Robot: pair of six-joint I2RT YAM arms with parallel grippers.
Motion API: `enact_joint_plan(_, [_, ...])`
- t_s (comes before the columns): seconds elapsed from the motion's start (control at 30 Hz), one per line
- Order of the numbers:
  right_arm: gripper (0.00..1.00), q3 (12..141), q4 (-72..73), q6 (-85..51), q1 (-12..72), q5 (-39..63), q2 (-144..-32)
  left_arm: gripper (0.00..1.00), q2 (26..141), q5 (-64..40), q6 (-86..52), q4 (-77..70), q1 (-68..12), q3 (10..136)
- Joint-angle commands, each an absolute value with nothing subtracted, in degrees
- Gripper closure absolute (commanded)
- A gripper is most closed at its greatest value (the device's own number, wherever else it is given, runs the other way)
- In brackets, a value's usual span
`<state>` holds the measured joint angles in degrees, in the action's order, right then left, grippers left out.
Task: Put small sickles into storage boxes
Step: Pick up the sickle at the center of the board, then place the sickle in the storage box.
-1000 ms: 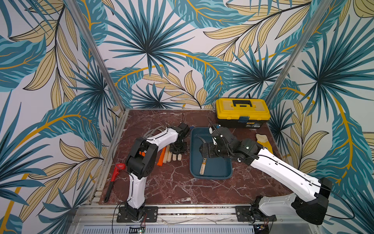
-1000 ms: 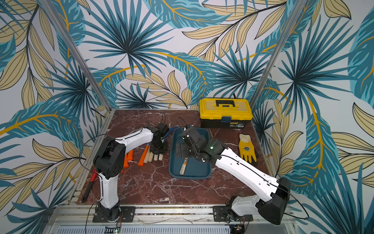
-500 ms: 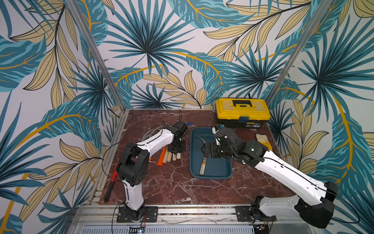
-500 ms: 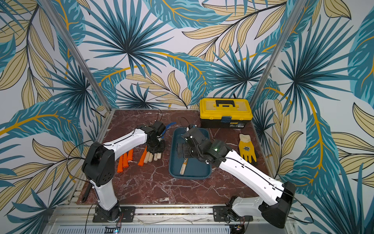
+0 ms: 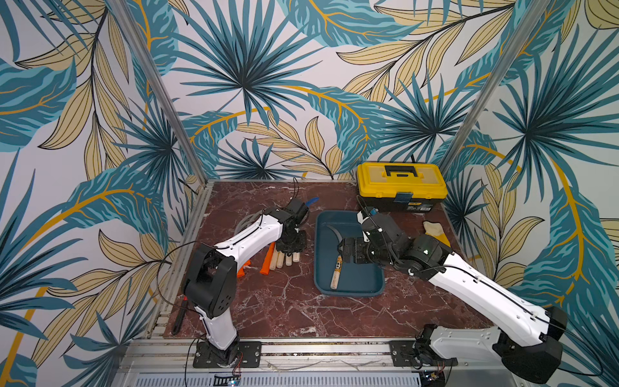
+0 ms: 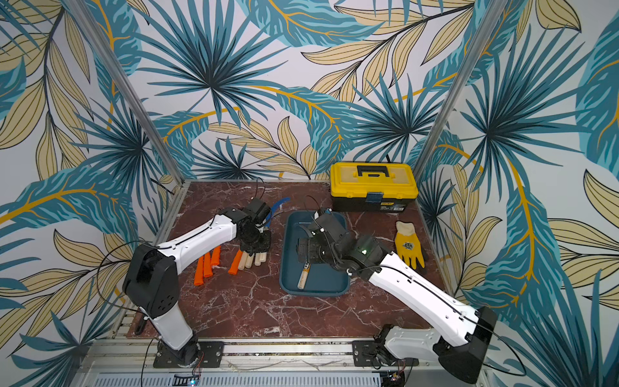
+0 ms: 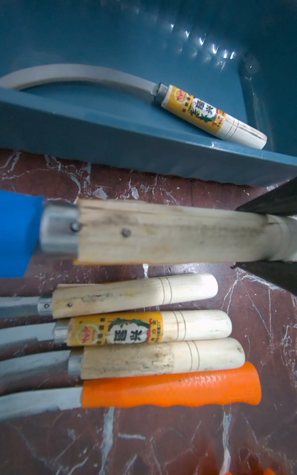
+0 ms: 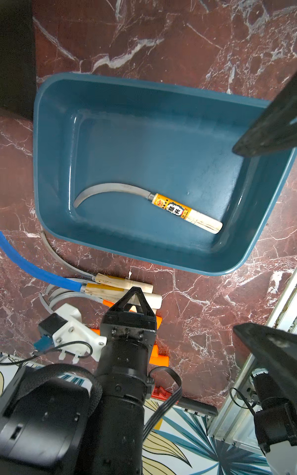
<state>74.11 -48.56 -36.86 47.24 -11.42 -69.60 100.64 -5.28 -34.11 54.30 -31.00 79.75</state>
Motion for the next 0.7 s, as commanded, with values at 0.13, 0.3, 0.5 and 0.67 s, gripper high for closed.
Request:
enact_joint_plan(0.13, [0.00, 73.3, -51.5, -37.4, 47.1, -14.3, -67.6, 1.00, 99.2, -5.8, -35.5, 55.0, -34.5, 80.5])
enact_joint_plan(0.3, [0.01, 73.1, -52.4, -37.7, 47.1, -15.1, -66.8, 1.00, 98.9, -6.1, -36.7, 55.3, -36.3, 81.0])
enact_joint_plan(0.5, [0.00, 72.5, -52.8, -38.3, 47.1, -15.4, -66.0, 1.00, 98.5, -6.2, -37.8, 55.8, -38.3, 81.8])
enact_joint_plan(0.67, [0.00, 72.2, -53.1, -38.8, 47.1, -15.7, -65.4, 1.00, 98.6, -6.5, -38.7, 56.6, -39.5, 83.0])
